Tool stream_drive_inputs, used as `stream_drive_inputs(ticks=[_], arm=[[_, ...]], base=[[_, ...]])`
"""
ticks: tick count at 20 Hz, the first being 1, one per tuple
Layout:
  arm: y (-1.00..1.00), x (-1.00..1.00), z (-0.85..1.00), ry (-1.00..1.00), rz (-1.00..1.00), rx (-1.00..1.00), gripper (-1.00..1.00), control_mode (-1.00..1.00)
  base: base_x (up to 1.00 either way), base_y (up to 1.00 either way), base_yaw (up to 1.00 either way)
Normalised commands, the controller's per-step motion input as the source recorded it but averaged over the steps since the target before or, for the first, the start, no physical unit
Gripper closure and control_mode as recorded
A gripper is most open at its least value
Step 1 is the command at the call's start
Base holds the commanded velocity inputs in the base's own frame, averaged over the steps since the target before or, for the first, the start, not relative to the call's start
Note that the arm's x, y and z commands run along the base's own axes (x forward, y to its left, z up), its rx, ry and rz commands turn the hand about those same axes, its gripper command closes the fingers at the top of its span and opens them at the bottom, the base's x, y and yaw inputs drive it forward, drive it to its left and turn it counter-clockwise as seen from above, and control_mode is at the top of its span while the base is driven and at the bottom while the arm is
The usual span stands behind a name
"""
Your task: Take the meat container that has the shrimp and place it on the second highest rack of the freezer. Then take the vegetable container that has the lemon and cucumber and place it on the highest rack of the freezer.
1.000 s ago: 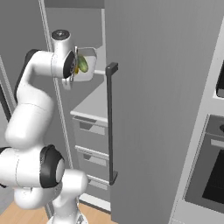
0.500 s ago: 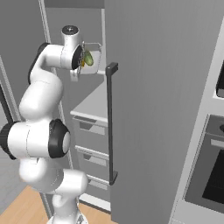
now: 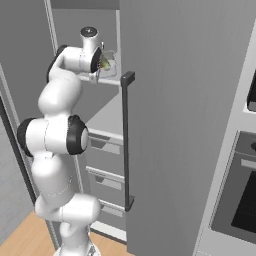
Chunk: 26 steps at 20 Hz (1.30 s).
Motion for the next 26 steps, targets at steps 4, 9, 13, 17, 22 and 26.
stream_drive_inputs(ticks=[4,9,13,17,22,26], arm=[[-0.07,0.8,0.0,0.0,-0.04,0.0,-1.0,-1.0],[-0.02,0.31,-0.18,-0.03,-0.03,-0.01,-1.0,-1.0],[0.0,-0.25,-0.17,-0.18,-0.02,-0.05,-1.0,-1.0],[0.01,-1.0,-0.32,-0.22,0.0,-0.06,-1.0,-1.0],[0.0,-0.92,-0.64,-0.34,0.0,-0.06,-1.0,-1.0],[0.0,-0.93,-0.1,-0.38,0.0,0.0,-1.0,-1.0]], base=[[0.0,0.0,0.0],[0.0,0.0,0.0],[0.0,0.0,0.0],[0.0,0.0,0.0],[0.0,0.0,0.0],[0.0,0.0,0.0]])
